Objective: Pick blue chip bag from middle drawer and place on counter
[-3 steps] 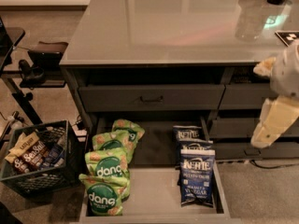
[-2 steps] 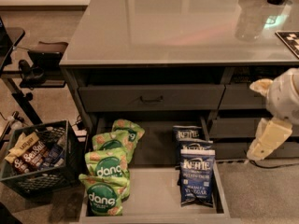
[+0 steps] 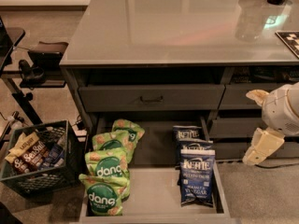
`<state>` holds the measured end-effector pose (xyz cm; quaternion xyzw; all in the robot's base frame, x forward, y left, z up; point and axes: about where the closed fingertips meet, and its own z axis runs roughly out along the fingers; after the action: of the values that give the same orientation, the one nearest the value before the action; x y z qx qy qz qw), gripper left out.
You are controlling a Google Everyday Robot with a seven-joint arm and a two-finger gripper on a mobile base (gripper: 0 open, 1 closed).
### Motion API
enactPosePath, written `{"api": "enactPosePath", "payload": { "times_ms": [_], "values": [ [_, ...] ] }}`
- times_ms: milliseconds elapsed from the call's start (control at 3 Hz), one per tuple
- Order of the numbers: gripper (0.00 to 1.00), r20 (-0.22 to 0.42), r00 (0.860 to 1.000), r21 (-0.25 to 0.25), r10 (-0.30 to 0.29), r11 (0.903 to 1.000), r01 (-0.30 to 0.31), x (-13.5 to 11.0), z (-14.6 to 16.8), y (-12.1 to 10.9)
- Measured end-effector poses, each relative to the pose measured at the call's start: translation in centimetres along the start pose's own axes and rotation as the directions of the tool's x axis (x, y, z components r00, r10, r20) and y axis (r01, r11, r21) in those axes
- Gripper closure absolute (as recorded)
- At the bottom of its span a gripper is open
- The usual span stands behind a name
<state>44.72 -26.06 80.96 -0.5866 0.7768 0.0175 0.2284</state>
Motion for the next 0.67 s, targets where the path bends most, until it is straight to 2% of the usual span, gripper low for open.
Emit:
{"api": "enactPosePath", "payload": {
  "times_ms": [333, 667],
  "values": [
    [0.0, 0.062, 0.998, -0.002, 0.032, 0.9995, -0.032, 0.8, 2.5, 0.8],
    [0.0, 0.143, 0.988, -0.016, 0.057, 0.9984, -0.055, 2.2, 7.7, 1.9]
  ]
}}
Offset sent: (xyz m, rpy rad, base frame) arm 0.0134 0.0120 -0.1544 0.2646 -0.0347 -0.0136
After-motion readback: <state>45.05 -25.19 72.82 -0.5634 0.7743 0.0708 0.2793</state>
